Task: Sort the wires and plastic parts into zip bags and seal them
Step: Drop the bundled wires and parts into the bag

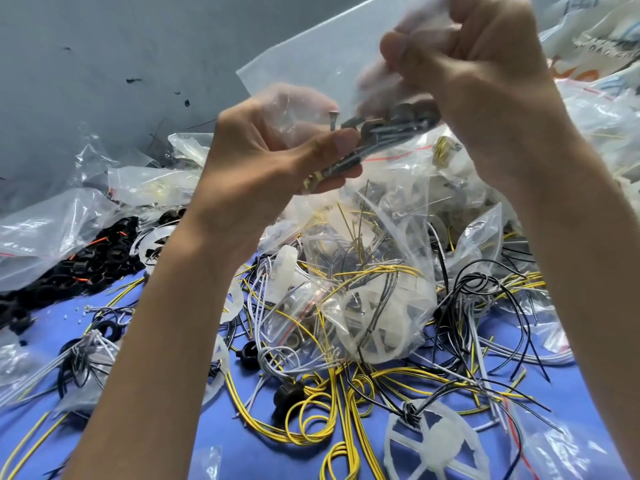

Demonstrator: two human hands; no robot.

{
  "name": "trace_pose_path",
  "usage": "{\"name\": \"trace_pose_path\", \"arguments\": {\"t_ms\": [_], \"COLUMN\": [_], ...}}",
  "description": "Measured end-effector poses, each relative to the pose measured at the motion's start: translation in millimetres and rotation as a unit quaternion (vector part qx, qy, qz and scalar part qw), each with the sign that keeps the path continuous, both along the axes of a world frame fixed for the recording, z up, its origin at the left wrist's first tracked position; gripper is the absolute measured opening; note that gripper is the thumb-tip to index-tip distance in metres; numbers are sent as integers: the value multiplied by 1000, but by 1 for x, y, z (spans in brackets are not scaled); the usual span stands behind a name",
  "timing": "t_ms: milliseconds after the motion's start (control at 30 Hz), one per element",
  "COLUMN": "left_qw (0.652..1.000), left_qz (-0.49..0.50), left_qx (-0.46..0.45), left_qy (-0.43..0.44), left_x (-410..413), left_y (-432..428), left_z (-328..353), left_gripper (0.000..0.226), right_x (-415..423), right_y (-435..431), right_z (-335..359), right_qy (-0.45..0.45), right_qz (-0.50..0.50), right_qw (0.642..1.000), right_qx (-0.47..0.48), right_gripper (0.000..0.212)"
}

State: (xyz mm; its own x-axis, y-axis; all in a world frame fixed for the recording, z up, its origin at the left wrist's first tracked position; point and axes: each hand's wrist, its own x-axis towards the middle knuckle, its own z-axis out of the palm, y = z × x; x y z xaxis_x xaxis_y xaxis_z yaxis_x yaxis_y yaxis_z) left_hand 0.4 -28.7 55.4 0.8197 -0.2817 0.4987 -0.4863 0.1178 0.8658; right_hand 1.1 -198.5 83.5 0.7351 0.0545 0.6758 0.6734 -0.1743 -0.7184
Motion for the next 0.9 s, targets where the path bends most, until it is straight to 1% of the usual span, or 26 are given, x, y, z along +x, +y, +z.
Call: {"name": "trace_pose_path", "arguments": {"t_ms": [67,100,233,267,333,433,500,600,767,900], "left_qw": [1000,999,997,996,996,998,999,998,998,997], "left_qz": [12,20,64,71,66,36,27,51,58,71], "left_qx": [-21,-30,-53,-56,-62,-56,-25,18,5,-27], "left_qy": [-4,-4,-10,-11,-1,23,21,12,9,1], "left_x": [0,0,1,2,3,3,2,1,-1,-3], "left_y": [0,-1,0,1,1,2,2,0,1,-1], "left_z": [0,1,2,2,2,3,3,2,4,6], "left_gripper": [27,27,24,23,25,32,33,30,28,15], "right_x": [0,0,1,2,1,0,1,1,-1,-1], "right_y": [-2,-4,-9,-8,-7,-5,-6,-6,-3,2], "right_z": [1,1,-1,-2,-3,-2,-2,-1,0,0], "right_qy": [20,31,88,99,96,58,41,24,3,-17], "right_qz": [5,9,39,49,52,18,-2,-23,-24,-37], "right_qw": [1000,999,991,990,990,993,994,994,997,998], "right_qx": [-22,-41,-88,-90,-89,-100,-106,-106,-74,-48], "right_gripper": [12,14,44,44,37,26,25,30,23,18]}}
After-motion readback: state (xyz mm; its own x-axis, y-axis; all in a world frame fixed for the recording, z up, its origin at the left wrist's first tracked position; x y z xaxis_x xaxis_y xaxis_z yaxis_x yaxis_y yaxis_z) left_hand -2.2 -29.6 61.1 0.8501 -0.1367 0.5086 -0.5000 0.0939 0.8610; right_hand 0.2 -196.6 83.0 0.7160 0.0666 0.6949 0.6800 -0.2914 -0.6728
